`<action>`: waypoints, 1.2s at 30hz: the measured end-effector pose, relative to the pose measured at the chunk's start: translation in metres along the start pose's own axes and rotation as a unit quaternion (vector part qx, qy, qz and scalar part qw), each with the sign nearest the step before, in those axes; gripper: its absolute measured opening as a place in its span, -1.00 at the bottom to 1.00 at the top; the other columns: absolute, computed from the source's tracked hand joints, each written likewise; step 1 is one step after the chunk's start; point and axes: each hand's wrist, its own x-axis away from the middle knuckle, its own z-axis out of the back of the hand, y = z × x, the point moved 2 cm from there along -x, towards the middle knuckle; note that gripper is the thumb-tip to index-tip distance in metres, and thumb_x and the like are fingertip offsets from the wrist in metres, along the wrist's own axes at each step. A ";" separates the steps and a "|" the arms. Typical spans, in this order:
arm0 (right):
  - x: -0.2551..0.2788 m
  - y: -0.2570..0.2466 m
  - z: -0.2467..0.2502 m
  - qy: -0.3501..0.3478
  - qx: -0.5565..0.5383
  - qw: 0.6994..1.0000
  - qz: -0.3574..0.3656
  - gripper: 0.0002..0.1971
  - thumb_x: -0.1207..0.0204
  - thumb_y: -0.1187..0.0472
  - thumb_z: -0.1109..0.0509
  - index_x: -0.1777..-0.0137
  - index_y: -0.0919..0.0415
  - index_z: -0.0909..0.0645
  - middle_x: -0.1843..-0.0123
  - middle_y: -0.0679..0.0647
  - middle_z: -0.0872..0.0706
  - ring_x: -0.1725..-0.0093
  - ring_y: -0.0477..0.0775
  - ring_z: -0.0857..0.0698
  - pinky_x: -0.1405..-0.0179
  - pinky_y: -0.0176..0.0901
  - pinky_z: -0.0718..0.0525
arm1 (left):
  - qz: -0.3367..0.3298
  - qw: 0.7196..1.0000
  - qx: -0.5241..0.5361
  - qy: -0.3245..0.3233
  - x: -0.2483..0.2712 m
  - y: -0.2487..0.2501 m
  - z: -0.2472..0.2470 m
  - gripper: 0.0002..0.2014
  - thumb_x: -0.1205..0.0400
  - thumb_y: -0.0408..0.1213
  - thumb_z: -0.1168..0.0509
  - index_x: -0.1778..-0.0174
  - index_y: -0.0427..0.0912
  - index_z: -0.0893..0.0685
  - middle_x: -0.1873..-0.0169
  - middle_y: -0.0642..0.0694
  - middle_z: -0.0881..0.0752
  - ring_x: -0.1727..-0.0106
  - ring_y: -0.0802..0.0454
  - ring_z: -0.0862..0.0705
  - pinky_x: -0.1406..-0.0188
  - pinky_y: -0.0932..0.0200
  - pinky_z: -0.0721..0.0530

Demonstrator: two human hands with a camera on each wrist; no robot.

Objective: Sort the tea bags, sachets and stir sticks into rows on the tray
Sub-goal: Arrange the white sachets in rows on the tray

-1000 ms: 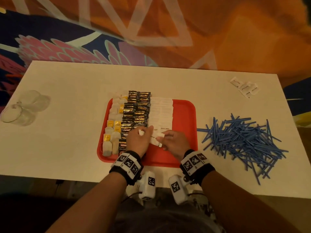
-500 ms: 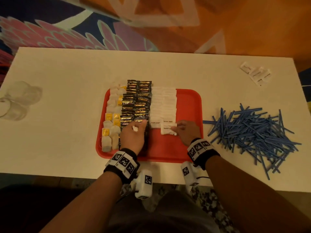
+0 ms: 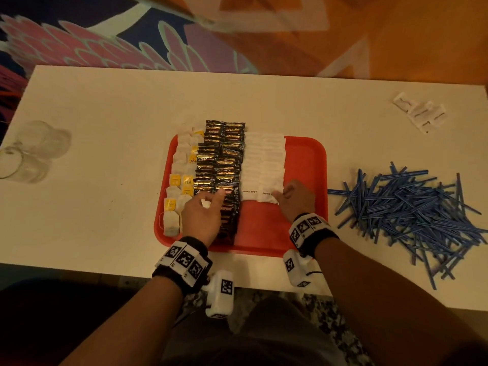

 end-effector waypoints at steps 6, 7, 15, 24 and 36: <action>0.009 -0.008 -0.003 0.015 0.081 0.986 0.148 -0.86 -0.53 0.25 -0.45 -0.01 0.13 -0.55 0.02 0.00 -0.53 0.00 0.03 -0.55 0.11 -0.28 -0.35 | 0.008 1.000 -0.013 -0.003 0.004 -0.004 0.003 -0.56 -0.48 0.36 -0.30 0.35 0.02 -0.62 0.42 -0.09 -0.70 0.34 -0.12 -0.68 0.19 -0.25 -0.73; 0.009 -0.011 -0.007 -0.004 0.099 0.981 0.169 -0.88 -0.55 0.28 -0.42 -0.04 0.14 -0.59 -0.02 -0.01 -0.50 -0.07 0.04 -0.53 0.05 -0.30 -0.33 | 0.008 1.000 -0.010 -0.003 0.004 -0.004 0.004 -0.57 -0.48 0.34 -0.31 0.37 0.02 -0.61 0.43 -0.08 -0.70 0.35 -0.11 -0.68 0.20 -0.23 -0.72; 0.011 -0.016 -0.011 -0.060 0.094 0.984 0.142 -0.71 -0.59 0.27 -0.40 -0.27 0.00 -0.65 -0.12 -0.08 -0.40 -0.32 0.02 -0.39 -0.24 -0.30 -0.28 | 0.056 0.995 0.056 -0.057 0.005 -0.003 0.008 -0.59 -0.64 0.13 -0.35 0.40 -0.06 -0.54 0.60 0.06 -0.53 0.55 0.07 -0.46 0.47 0.13 -0.44; 0.049 -0.053 0.025 -0.094 -0.084 0.977 0.172 -0.85 -0.48 0.22 -0.53 -0.02 0.01 -0.72 0.09 -0.04 -0.73 0.16 -0.21 -0.64 0.25 -0.59 -0.49 | 0.174 0.931 0.195 -0.253 0.019 0.032 -0.013 -0.33 -0.54 0.47 0.01 0.27 -0.13 -0.57 0.57 -0.11 -0.49 0.69 0.08 -0.29 0.68 0.39 -0.13; 0.077 -0.085 0.071 -0.234 -0.231 0.933 0.146 -0.86 -0.49 0.41 -0.51 0.17 0.17 -0.67 0.26 0.00 -0.72 0.41 -0.24 -0.67 0.34 -0.39 -0.60 | 0.138 0.886 0.202 -0.395 0.034 0.082 -0.041 -0.12 -0.46 0.58 0.13 0.40 -0.22 -0.67 0.58 -0.19 -0.56 0.76 0.08 -0.43 0.79 0.41 -0.24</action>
